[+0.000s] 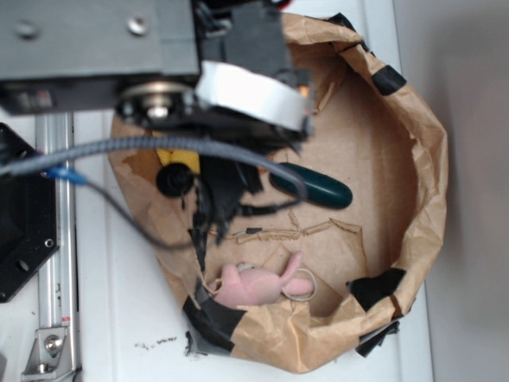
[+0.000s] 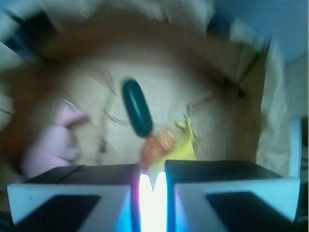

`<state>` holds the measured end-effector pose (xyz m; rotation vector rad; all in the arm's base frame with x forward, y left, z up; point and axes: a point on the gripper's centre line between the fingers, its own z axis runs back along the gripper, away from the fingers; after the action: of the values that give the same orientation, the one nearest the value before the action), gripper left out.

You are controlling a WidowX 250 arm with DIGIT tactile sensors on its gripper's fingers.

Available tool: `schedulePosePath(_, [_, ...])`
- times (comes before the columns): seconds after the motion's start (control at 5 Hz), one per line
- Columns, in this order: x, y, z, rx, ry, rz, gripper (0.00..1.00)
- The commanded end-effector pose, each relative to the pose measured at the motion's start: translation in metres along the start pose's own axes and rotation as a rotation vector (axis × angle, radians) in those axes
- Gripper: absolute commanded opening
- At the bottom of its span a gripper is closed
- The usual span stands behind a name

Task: Grab the yellow cloth.

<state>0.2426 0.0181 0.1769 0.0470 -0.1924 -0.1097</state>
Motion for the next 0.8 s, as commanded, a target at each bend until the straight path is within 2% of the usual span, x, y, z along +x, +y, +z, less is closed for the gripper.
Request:
schedulePosePath(0.0, [0.007,-0.020,0.008,0.028,-0.004,-0.033,0.10])
schedulePosePath(0.2, [-0.013,0.004,-0.023,0.069,0.043,-0.099,1.00])
schedulePosePath(0.4, [-0.026,0.029,-0.051,0.071,0.108,-0.098,1.00])
schedulePosePath(0.6, [-0.033,0.027,-0.067,0.020,0.207,-0.217,1.00])
